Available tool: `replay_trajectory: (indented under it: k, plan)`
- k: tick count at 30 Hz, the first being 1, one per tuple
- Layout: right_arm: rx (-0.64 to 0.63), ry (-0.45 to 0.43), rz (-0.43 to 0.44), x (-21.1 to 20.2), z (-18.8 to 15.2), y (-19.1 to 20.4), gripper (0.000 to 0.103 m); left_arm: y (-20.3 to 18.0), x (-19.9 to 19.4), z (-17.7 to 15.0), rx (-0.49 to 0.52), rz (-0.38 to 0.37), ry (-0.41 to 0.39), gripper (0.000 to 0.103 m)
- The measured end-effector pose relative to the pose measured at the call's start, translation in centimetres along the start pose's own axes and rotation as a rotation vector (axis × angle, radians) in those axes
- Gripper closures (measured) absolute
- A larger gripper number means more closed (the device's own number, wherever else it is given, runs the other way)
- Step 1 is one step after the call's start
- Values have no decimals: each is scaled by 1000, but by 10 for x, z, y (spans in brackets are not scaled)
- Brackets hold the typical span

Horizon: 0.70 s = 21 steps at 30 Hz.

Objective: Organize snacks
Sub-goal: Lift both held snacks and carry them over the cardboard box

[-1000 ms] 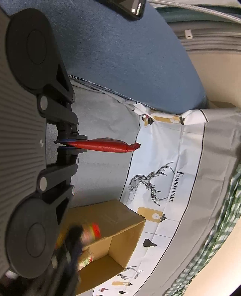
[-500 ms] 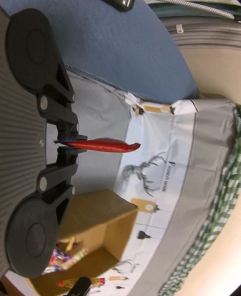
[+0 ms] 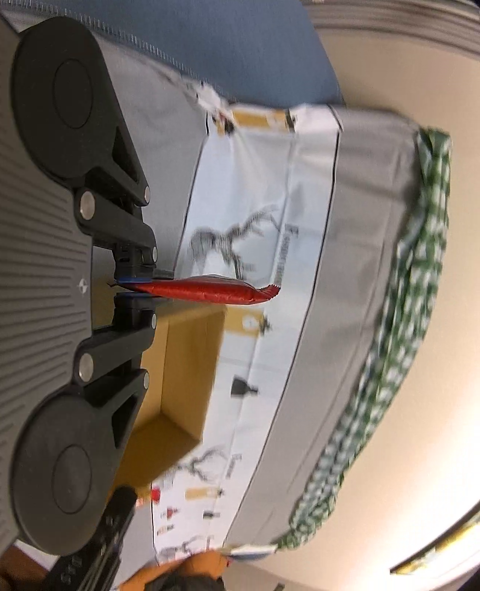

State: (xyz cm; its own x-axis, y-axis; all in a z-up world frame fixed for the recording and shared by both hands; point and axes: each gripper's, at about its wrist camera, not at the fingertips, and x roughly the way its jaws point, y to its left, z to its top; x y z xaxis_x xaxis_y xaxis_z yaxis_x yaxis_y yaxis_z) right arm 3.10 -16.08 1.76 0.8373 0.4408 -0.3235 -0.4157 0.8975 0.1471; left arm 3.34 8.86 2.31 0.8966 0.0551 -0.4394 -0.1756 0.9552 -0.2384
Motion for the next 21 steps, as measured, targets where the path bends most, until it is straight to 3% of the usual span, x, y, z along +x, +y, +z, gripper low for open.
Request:
replay_trajectory:
  k: [9,21]
  plan:
    - [43,8,-41,6,0,-16,86,-62,4,-19,135,-120,-30,99]
    - [49,18,-96,8,-6,-27,86,-82,21,-29,131,-171,14,99]
